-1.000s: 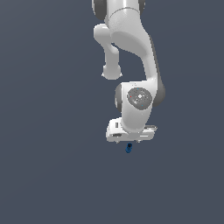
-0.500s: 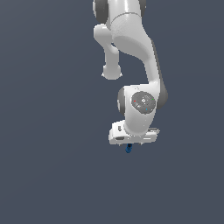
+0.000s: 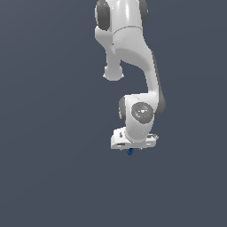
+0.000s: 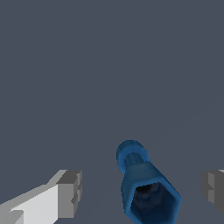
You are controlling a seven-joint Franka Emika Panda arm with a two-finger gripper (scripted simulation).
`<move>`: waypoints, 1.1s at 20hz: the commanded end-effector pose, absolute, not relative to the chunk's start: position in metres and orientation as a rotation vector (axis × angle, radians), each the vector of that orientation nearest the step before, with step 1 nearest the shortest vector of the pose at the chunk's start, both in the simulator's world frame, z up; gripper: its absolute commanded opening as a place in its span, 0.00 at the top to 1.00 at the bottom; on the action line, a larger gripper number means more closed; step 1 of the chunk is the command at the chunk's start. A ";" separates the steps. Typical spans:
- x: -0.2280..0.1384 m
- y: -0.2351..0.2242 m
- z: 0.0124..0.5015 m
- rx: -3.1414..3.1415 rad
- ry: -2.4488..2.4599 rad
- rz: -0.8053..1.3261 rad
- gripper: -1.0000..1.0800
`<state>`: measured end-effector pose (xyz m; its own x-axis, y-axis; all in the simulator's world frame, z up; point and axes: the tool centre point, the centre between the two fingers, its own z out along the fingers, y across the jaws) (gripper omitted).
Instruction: Pick up the object and move it to a goal position.
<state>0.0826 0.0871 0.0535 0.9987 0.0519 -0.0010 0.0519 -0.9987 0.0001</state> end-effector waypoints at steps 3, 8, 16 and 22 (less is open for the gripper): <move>0.083 0.087 0.042 3.140 0.082 0.000 0.04; 0.084 0.087 0.043 3.140 0.082 0.000 1.00; 0.084 0.087 0.043 3.140 0.082 0.000 1.00; 0.082 0.089 0.048 3.140 0.082 0.000 1.00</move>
<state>0.0825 0.0879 0.0454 0.9987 0.0517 -0.0012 0.0517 -0.9987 0.0002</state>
